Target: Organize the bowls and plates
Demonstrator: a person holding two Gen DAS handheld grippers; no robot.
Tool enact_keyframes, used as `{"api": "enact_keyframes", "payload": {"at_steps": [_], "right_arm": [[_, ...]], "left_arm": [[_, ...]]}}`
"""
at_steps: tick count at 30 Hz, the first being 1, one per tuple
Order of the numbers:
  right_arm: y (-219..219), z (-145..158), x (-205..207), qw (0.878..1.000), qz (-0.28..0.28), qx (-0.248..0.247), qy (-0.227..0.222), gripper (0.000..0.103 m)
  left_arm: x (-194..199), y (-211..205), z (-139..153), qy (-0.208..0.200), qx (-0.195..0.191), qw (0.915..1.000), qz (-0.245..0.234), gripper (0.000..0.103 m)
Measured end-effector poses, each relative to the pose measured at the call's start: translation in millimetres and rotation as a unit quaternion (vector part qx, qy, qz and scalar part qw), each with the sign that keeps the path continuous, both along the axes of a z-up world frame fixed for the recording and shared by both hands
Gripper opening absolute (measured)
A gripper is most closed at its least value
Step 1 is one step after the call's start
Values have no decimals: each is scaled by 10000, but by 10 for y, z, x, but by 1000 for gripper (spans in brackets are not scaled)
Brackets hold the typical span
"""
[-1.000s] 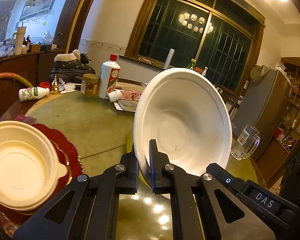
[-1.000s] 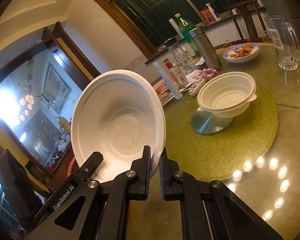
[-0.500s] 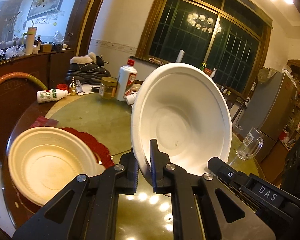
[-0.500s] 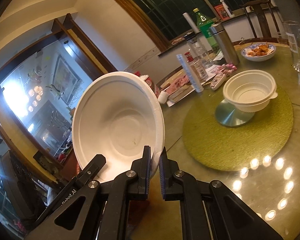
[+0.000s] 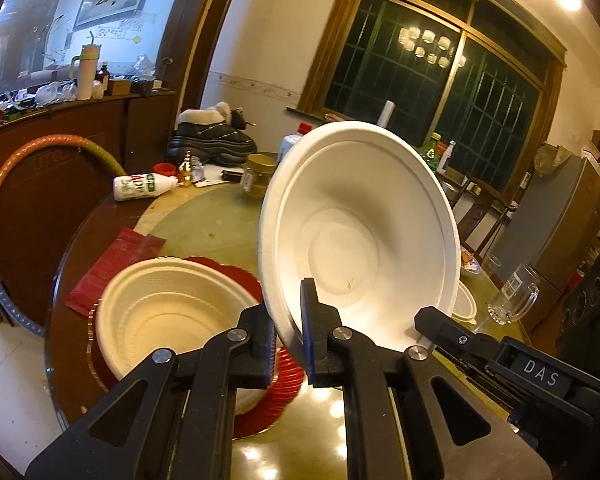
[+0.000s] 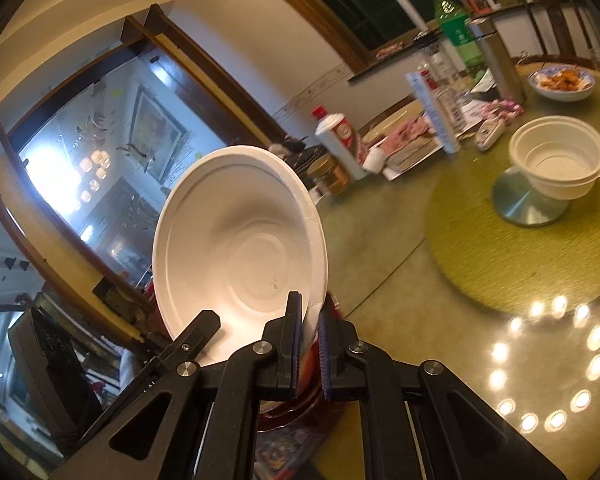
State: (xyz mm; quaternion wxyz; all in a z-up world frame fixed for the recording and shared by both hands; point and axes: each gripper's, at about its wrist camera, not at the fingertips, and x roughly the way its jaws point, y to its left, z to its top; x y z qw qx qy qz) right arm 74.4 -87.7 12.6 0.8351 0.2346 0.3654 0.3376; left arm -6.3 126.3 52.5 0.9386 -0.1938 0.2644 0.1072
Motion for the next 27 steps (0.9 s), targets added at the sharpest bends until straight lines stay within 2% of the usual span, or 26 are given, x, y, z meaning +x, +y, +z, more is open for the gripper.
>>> {"api": "enact_keyframes", "payload": {"at_steps": [11, 27], "right_arm": [[393, -11, 41, 9989, 426, -113, 157, 7], [639, -54, 29, 9964, 708, -281, 366, 7]], "left_arm": [[-101, 276, -40, 230, -86, 9993, 286, 9], [-201, 481, -128, 506, -271, 9974, 438, 10]]}}
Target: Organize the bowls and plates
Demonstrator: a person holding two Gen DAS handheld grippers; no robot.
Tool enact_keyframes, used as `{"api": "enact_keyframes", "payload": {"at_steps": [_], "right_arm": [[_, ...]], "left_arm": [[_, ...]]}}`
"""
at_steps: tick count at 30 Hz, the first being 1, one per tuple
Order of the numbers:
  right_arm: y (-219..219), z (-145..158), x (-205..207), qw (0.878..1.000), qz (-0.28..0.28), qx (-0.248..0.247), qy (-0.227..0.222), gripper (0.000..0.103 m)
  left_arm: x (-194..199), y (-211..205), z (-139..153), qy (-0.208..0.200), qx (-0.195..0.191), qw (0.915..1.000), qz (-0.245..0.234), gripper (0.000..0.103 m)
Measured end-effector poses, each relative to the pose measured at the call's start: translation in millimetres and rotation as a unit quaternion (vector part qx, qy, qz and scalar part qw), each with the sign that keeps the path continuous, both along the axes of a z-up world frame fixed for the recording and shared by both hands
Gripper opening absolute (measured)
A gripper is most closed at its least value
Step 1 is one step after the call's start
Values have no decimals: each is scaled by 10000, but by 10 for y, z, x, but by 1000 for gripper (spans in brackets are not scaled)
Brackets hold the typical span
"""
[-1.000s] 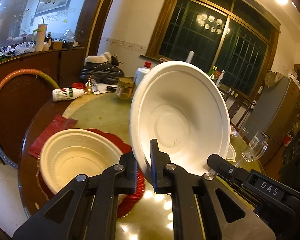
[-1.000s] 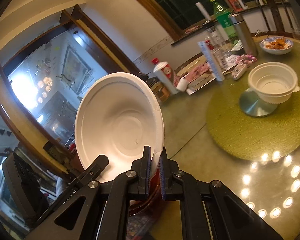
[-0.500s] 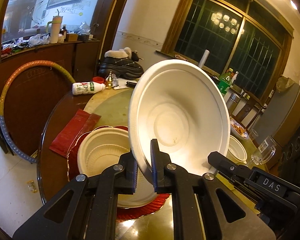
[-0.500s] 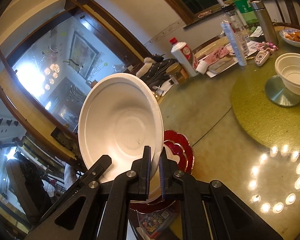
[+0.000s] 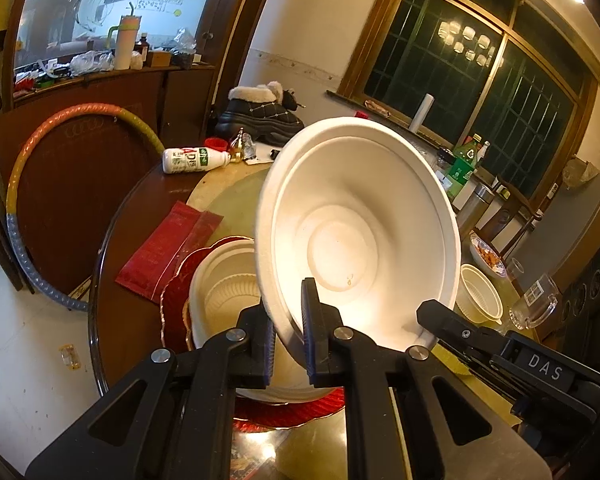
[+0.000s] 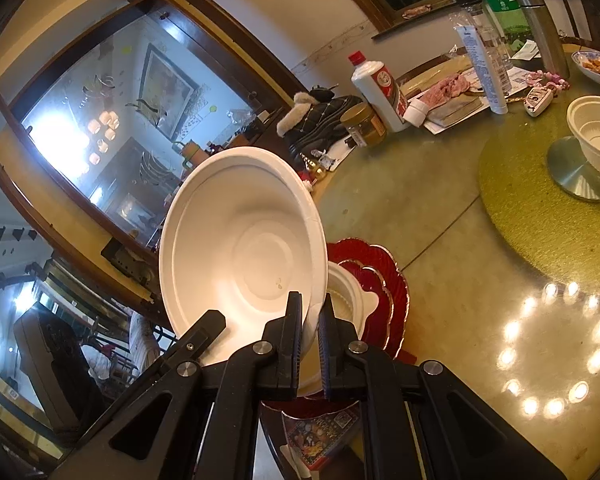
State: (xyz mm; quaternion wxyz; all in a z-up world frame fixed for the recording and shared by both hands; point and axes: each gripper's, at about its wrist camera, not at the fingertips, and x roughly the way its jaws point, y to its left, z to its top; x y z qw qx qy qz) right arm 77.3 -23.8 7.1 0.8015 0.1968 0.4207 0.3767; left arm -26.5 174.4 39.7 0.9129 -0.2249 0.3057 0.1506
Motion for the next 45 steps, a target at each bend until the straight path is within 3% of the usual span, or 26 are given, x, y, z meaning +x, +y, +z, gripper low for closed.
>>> {"api": "enact_keyframes", "payload": {"at_steps": [45], "right_arm": [[348, -211, -22, 9960, 474, -353, 674, 7]], "left_arm": [[-47, 299, -228, 1015, -488, 9931, -328, 12]]}}
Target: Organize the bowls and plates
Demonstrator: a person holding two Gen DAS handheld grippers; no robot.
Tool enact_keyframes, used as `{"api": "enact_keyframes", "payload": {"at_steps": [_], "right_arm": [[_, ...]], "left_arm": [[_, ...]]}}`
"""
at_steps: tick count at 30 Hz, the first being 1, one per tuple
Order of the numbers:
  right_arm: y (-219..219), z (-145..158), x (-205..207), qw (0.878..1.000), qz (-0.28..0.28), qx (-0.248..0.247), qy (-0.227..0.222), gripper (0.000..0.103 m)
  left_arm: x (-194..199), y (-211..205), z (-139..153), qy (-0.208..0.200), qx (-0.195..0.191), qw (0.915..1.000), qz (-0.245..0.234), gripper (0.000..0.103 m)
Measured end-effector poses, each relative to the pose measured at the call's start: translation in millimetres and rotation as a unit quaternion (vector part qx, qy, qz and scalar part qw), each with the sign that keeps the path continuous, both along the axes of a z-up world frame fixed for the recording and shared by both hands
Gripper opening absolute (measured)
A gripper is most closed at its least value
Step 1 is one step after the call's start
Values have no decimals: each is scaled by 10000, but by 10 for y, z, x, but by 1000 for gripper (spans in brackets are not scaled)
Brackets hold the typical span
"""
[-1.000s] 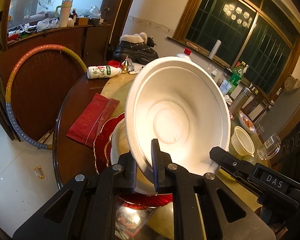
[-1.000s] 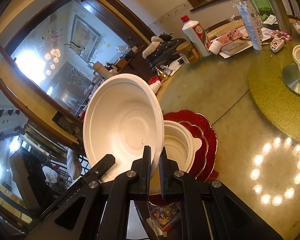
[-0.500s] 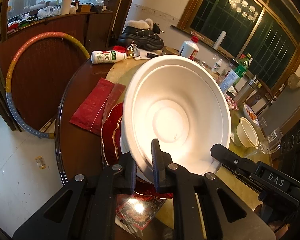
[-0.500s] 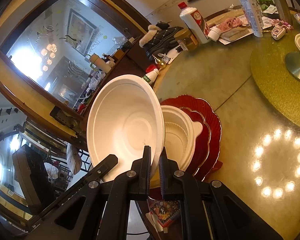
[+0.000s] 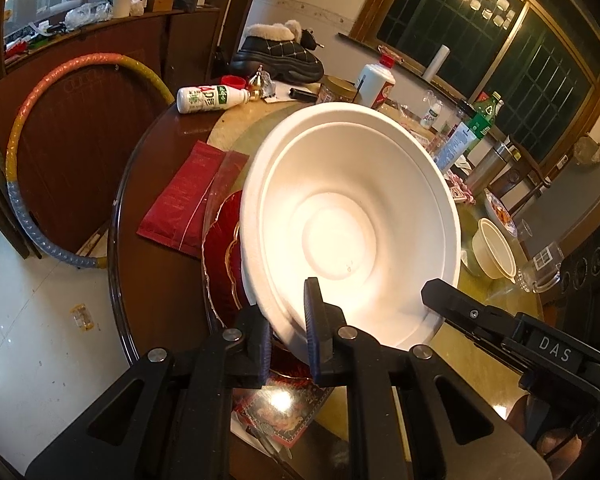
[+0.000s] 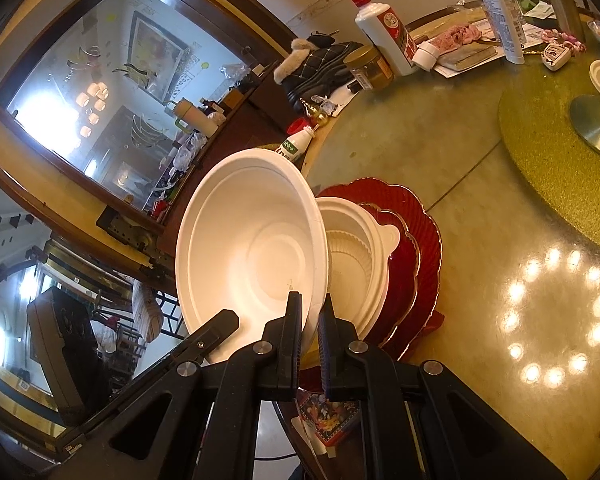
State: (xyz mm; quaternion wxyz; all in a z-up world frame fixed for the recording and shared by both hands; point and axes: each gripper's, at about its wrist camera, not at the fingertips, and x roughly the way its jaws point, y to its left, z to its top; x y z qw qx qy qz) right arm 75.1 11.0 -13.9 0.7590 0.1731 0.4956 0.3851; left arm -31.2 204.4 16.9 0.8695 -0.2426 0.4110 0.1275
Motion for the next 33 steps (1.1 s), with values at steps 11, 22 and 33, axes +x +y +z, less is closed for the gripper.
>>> {"api": "enact_keyframes", "payload": {"at_steps": [11, 22, 33], "right_arm": [[49, -24, 22, 9998, 51, -17, 167, 7], [83, -102, 122, 9987, 88, -33, 499, 8], [143, -198, 152, 9969, 142, -103, 769, 8]], "left_arm": [[51, 67, -3, 199, -69, 9996, -163, 13], [146, 137, -58, 463, -143, 9982, -359, 13], [167, 181, -134, 660, -211, 9964, -491, 13]]}}
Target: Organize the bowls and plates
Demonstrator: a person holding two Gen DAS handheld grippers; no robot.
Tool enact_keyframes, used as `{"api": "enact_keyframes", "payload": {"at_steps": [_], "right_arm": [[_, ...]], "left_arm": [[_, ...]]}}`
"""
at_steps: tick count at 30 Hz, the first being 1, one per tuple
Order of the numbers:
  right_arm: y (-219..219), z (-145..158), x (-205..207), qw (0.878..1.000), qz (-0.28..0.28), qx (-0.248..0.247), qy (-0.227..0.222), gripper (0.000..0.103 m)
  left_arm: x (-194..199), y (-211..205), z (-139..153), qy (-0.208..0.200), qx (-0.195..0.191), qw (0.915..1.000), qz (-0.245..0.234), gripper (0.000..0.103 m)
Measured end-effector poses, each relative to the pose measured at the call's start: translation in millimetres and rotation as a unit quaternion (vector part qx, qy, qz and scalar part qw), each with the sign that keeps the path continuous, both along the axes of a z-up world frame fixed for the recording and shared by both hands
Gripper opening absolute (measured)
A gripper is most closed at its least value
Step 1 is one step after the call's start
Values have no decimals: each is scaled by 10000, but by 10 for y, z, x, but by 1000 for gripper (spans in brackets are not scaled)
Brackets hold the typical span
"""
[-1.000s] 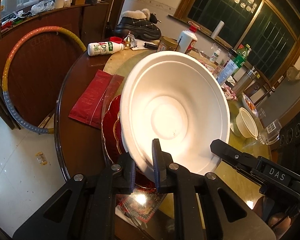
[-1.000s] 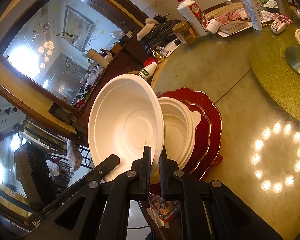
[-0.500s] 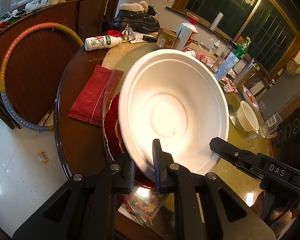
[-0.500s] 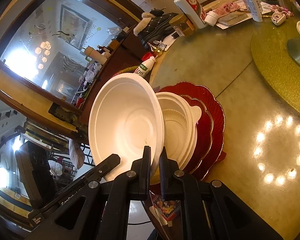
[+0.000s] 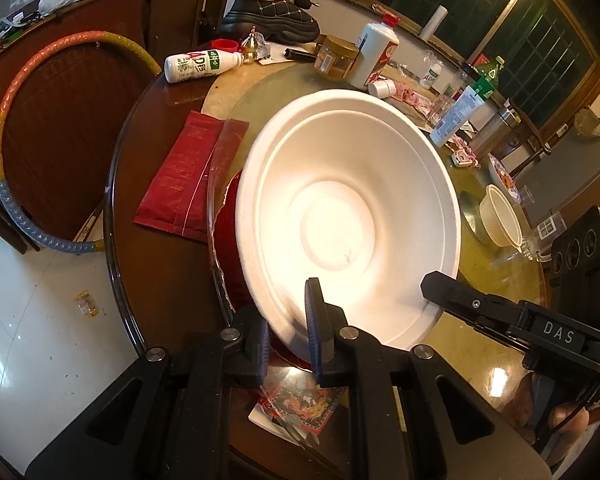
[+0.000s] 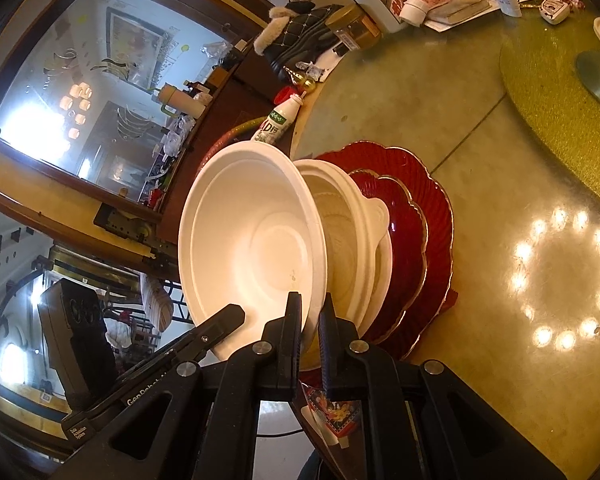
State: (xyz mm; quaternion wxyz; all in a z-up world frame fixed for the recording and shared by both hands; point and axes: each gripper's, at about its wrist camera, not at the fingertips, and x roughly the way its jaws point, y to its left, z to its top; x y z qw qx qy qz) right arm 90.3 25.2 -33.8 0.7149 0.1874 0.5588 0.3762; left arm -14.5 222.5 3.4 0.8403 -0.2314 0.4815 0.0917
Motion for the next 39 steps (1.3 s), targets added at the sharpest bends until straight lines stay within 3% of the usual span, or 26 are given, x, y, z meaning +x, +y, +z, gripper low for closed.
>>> {"api": "enact_keyframes", "payload": {"at_steps": [21, 39], "right_arm": [[10, -44, 74, 9996, 35, 0, 263, 10], [47, -49, 123, 9990, 67, 72, 428, 12]], "left_arm": [[78, -23, 40, 118, 206, 9993, -305, 14], [133, 63, -1, 281, -10, 9990, -359, 14]]}}
